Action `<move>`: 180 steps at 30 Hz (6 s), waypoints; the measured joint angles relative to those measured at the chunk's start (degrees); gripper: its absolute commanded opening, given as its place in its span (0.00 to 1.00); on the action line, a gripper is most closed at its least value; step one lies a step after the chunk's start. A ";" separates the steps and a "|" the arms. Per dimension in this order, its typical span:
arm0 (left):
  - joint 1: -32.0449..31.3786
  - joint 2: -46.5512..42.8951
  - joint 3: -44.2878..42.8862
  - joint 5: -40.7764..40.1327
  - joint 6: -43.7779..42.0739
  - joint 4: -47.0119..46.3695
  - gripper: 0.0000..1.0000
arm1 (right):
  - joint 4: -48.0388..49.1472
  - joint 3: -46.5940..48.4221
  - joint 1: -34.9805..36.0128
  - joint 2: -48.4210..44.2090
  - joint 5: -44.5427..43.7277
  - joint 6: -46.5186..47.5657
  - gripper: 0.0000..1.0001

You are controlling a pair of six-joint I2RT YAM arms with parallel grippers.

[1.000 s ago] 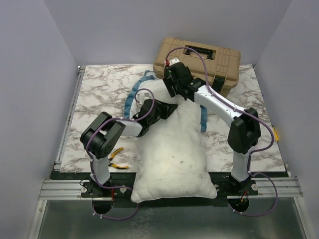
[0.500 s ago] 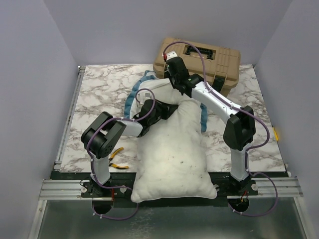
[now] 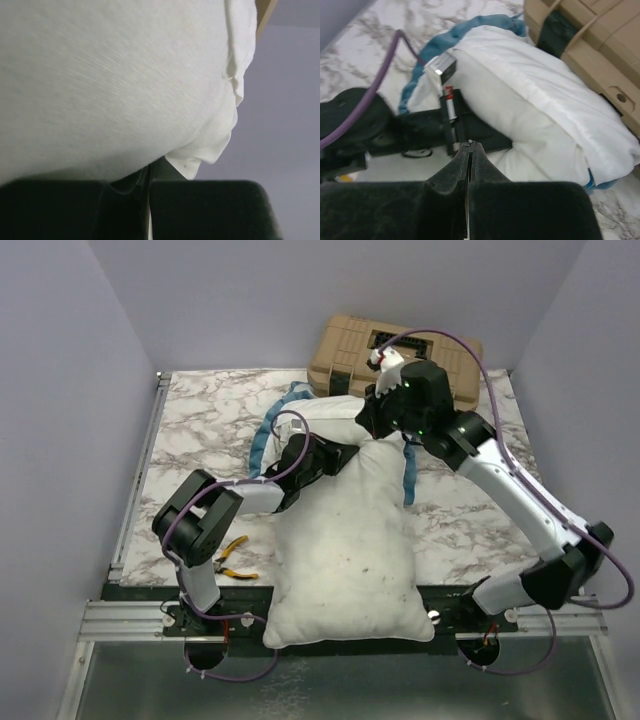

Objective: Put the pillow into the pillowcase
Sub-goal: Stuff the pillow into the pillowcase.

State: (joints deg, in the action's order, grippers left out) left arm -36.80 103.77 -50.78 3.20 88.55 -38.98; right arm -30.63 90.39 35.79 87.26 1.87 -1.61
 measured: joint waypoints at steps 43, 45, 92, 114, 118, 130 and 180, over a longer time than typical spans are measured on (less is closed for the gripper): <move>-0.74 -2.86 0.66 0.52 -2.64 6.05 0.00 | 10.45 15.02 0.17 26.23 -30.67 10.51 0.73; -0.74 -2.86 0.66 0.57 -2.67 6.05 0.00 | 10.40 15.41 -0.04 27.89 -29.51 10.51 0.64; -8.76 -3.54 -23.43 -1.01 -19.21 18.23 0.00 | -2.82 -11.43 -4.24 -23.89 24.52 -13.51 0.00; -3.82 -31.85 -13.94 -0.57 -37.88 74.31 0.81 | -8.46 -32.13 -3.50 -24.96 2.34 -22.88 0.00; -4.09 -38.53 -4.15 5.27 -38.36 77.18 0.82 | -8.31 -32.20 -3.61 -22.43 1.81 -23.45 0.00; -6.12 -31.65 12.57 24.24 -38.69 53.79 0.00 | -8.68 -30.49 -4.66 -20.35 1.88 -23.45 0.00; 13.97 -16.04 -40.83 -16.13 -65.92 86.31 0.94 | 0.11 -15.02 -5.49 -4.48 15.89 -28.04 0.00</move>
State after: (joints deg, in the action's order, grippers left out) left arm -22.83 87.72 -91.61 -12.93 22.63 47.33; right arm -30.52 75.37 30.30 82.78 17.76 -29.65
